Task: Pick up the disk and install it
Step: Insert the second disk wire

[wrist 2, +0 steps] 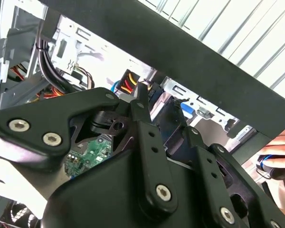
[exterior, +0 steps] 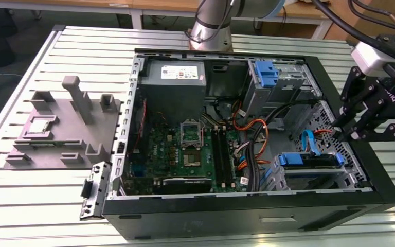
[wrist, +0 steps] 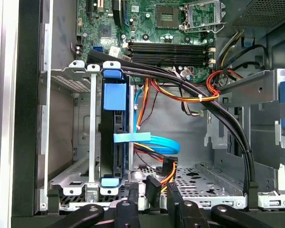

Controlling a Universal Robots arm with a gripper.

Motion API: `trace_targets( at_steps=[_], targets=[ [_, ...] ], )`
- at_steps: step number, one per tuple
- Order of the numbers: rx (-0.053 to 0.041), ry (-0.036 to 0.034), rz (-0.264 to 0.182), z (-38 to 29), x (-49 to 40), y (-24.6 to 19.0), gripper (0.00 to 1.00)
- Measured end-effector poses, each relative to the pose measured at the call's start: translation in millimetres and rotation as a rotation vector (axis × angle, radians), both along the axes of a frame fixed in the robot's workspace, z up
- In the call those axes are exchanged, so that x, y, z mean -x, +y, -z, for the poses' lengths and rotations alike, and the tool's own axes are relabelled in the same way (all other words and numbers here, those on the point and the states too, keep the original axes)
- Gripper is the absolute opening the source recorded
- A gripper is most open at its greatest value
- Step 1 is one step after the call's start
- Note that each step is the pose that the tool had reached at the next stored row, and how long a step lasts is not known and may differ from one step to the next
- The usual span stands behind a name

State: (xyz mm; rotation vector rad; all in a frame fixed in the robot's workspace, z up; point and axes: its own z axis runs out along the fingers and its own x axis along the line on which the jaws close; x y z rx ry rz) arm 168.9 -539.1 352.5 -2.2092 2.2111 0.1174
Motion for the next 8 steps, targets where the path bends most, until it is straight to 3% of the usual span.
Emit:
trace_targets(
  at_steps=[8],
  targets=[
    [0.0103, 0.0204, 0.000, 3.5, -2.6, -0.1, 0.37]
  ],
)
